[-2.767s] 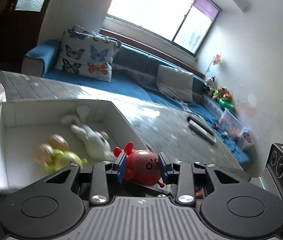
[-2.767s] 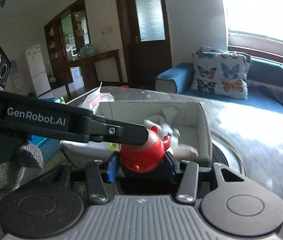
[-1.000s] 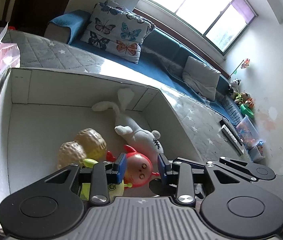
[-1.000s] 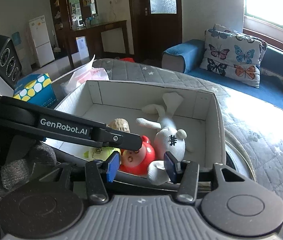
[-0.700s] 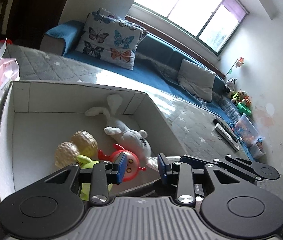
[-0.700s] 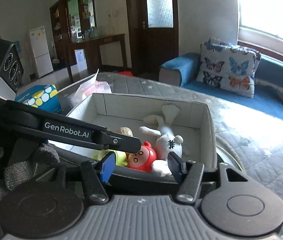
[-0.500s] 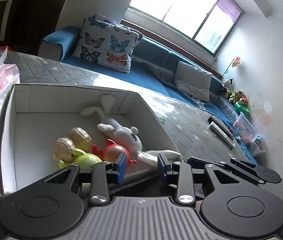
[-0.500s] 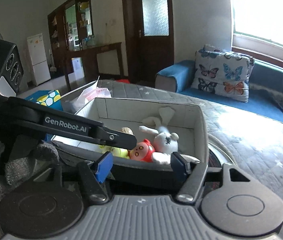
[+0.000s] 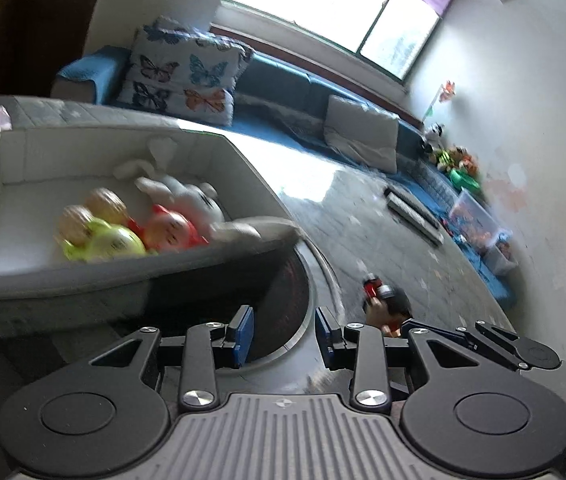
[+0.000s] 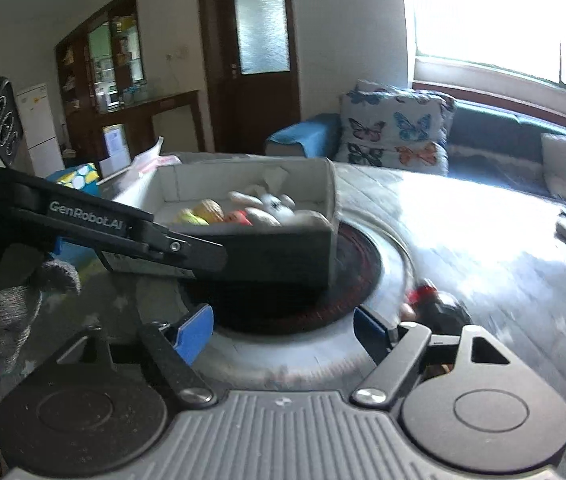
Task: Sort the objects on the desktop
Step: 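Move the right gripper to the black-haired doll and close on it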
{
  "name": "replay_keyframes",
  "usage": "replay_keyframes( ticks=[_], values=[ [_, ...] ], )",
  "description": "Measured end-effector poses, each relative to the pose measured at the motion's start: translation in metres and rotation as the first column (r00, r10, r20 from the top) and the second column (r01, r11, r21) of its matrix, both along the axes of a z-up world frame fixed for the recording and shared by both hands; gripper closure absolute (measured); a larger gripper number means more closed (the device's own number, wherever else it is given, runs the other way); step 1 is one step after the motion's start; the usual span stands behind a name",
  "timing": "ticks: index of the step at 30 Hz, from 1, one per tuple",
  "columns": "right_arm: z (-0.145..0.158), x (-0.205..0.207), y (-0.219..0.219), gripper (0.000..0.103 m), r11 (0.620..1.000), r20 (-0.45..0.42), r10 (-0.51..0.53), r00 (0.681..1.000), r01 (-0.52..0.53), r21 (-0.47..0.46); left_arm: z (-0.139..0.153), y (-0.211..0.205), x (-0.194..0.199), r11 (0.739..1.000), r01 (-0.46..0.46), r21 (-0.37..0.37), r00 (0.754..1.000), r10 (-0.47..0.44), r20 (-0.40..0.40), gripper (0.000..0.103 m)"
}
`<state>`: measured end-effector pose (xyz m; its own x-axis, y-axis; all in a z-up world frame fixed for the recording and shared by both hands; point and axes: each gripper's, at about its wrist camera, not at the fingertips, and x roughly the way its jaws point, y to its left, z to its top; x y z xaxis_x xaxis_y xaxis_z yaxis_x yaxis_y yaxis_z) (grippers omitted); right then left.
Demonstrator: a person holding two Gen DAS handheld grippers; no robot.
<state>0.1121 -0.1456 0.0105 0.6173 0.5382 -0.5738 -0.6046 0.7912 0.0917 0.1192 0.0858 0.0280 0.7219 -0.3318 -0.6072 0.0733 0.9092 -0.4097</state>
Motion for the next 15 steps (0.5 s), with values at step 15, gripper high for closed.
replay_keyframes(
  ticks=[15],
  values=[
    [-0.020,0.020,-0.070,0.023,0.976,-0.075,-0.198,0.977,0.203,0.077,-0.015,-0.058,0.030,0.995,0.088,-0.038,0.994,-0.091,-0.068,0.067]
  ],
)
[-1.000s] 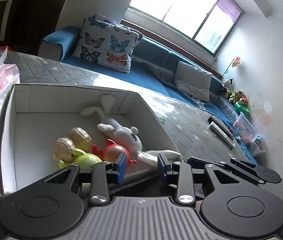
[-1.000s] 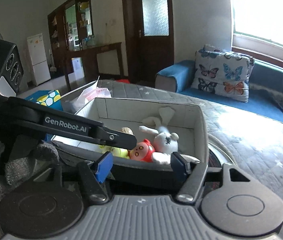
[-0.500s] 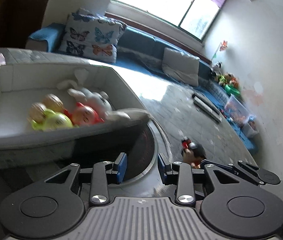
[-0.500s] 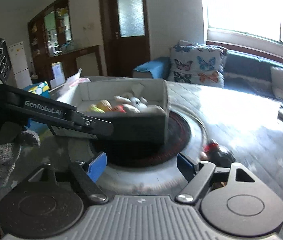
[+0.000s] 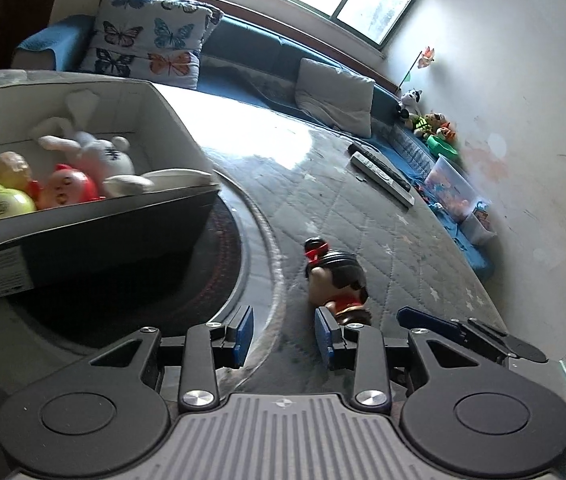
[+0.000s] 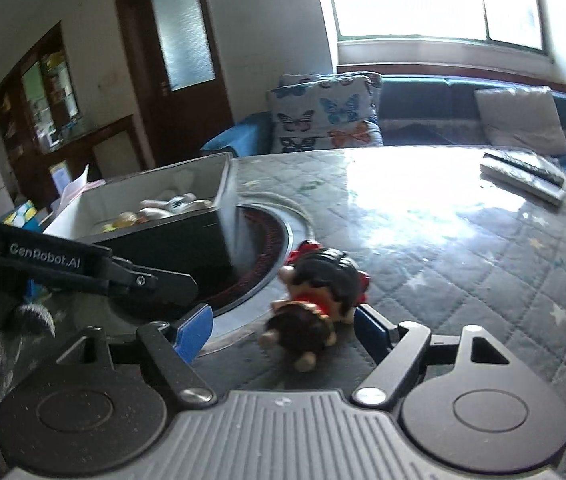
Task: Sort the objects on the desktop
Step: 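Move the right gripper to the black-haired doll and close on it, then lift the doll with the right gripper and carry it over the shoebox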
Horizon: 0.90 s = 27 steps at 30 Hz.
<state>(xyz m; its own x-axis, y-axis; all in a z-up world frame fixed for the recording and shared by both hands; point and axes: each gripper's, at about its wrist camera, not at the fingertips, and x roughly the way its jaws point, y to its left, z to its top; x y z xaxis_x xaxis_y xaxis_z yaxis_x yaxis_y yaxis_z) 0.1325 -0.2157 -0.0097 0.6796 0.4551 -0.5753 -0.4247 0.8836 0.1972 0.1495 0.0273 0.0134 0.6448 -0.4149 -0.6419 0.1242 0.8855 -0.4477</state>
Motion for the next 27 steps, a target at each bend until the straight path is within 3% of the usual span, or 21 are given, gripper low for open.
replay_keyframes(
  ticks=[13,27],
  values=[
    [-0.024,0.042,-0.013,0.024,0.989,-0.125,-0.085,0.989,0.098,0.109,0.004,-0.020,0.047,1.000,0.006,-0.029,1.000,-0.007,-0.030,0.067],
    [-0.039,0.063,-0.011,0.036,0.984,-0.187,-0.070,0.980,0.099,0.150,-0.012,-0.030,0.073,0.995,0.020,-0.096,0.997,-0.028,-0.076,0.065]
  ],
)
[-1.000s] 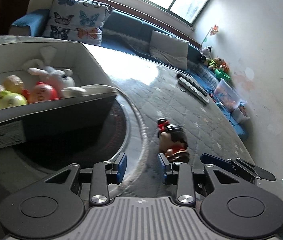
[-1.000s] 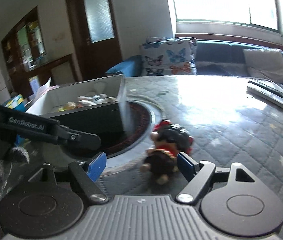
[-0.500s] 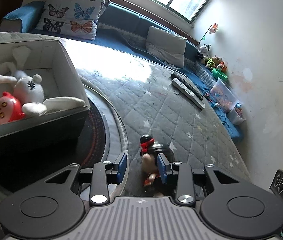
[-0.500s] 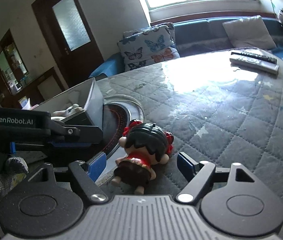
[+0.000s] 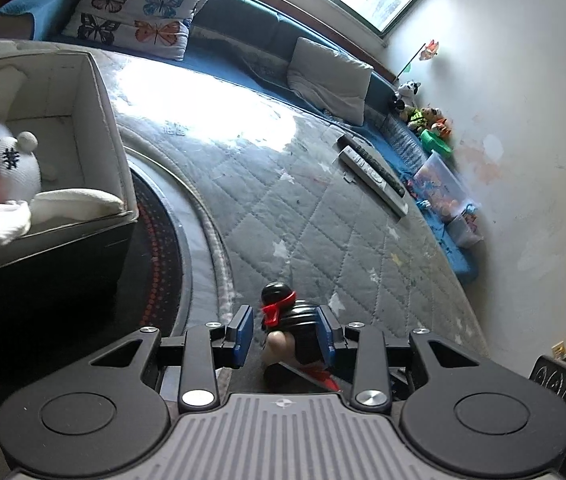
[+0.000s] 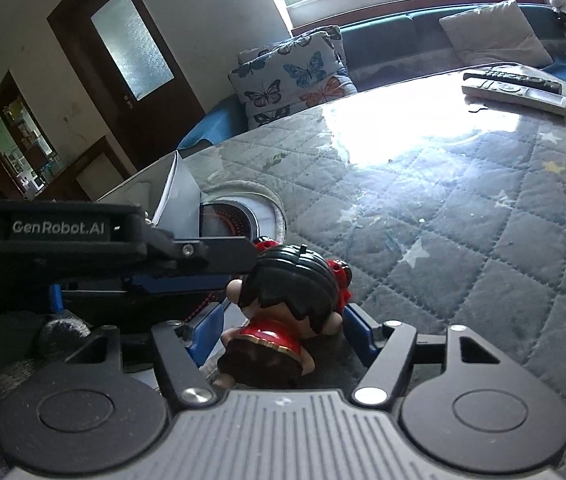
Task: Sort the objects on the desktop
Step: 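Lift the doll with the right gripper and carry it over the shoebox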
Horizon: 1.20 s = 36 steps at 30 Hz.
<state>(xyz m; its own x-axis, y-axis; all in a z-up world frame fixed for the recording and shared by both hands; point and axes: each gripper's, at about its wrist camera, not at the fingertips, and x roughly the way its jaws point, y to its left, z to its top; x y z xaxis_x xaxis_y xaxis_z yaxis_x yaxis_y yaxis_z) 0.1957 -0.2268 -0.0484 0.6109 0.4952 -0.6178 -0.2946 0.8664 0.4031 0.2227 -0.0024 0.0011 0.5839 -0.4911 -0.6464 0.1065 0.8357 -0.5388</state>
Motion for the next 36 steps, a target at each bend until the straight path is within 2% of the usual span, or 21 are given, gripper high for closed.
replay_keyframes(
  ticks=[9,14,26,28,32,36],
  values=[
    [-0.002,0.009,-0.004,0.036,1.000,-0.026,-0.004,1.000,0.005,0.024,-0.010,0.000,0.011,0.997,0.000,-0.083,0.999,-0.004,-0.038,0.061],
    [-0.001,0.011,-0.004,0.035,1.000,-0.036,-0.002,0.999,0.003,0.024,-0.019,-0.003,0.018,0.994,0.005,-0.109,0.997,-0.014,-0.078,0.053],
    [0.003,0.001,0.003,0.036,1.000,-0.002,0.022,1.000,-0.022,-0.014,-0.013,-0.007,0.002,0.998,0.030,-0.060,0.999,-0.031,-0.024,0.056],
    [0.004,-0.004,0.004,0.038,0.999,0.008,0.031,0.999,-0.031,-0.020,-0.011,-0.006,-0.005,0.998,0.028,-0.051,0.999,-0.029,-0.014,0.057],
    [0.010,-0.012,0.006,0.050,0.999,0.006,0.054,0.999,-0.054,-0.007,-0.005,-0.002,-0.021,1.000,0.007,-0.022,1.000,-0.007,-0.002,0.057],
    [0.012,-0.017,0.013,0.048,0.998,0.001,0.061,0.998,-0.061,-0.022,-0.008,0.005,-0.027,0.999,-0.010,-0.035,1.000,0.010,-0.002,0.057]
  ],
)
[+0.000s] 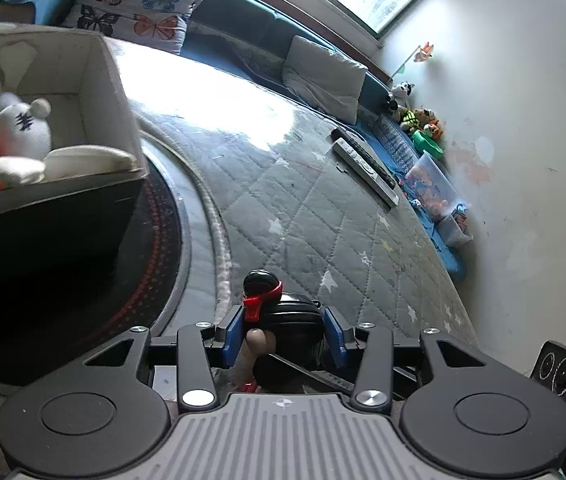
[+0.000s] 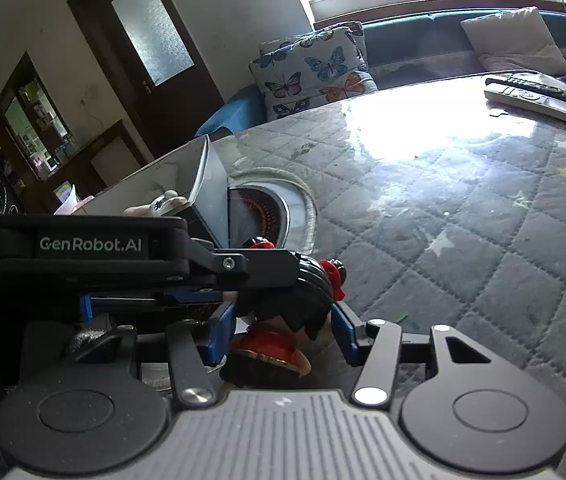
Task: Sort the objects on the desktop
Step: 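Lift the doll with the right gripper and carry it over the shoebox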
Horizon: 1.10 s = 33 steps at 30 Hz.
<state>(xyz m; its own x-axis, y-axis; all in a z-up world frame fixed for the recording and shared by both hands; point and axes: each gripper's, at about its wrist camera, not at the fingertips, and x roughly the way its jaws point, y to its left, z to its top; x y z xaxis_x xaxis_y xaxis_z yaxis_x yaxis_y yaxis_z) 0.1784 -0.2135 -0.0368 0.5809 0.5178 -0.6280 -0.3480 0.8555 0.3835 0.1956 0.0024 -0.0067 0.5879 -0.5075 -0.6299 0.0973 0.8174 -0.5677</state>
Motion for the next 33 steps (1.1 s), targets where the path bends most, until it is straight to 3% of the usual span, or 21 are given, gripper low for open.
replay_keyframes(
  ticks=[7,10,12,20,26,33],
  values=[
    [0.000,-0.008,0.014,0.042,0.999,0.012,0.004,1.000,-0.003,-0.042,-0.001,0.007,-0.010,1.000,-0.019,-0.017,1.000,0.019,0.005,0.057],
    [0.002,-0.013,0.021,0.043,0.998,0.028,0.022,0.999,-0.020,-0.065,-0.001,0.014,-0.015,0.999,-0.037,-0.035,0.999,0.037,0.000,0.057],
    [0.006,-0.017,0.025,0.051,0.997,0.041,0.037,0.998,-0.035,-0.070,0.001,0.018,-0.021,0.998,-0.052,-0.028,0.999,0.052,0.009,0.057],
    [0.021,-0.030,0.043,0.053,0.994,0.055,0.100,0.993,-0.097,-0.055,0.013,0.044,-0.045,0.990,-0.124,-0.063,0.991,0.127,0.032,0.057],
    [0.052,-0.042,0.076,0.053,0.979,0.149,0.195,0.969,-0.182,-0.094,0.041,0.080,-0.064,0.978,-0.187,-0.093,0.976,0.195,0.095,0.057],
    [0.095,-0.025,0.128,0.053,0.957,0.249,0.291,0.924,-0.276,-0.095,0.084,0.127,-0.060,0.959,-0.273,-0.076,0.938,0.283,0.200,0.057]
  ],
)
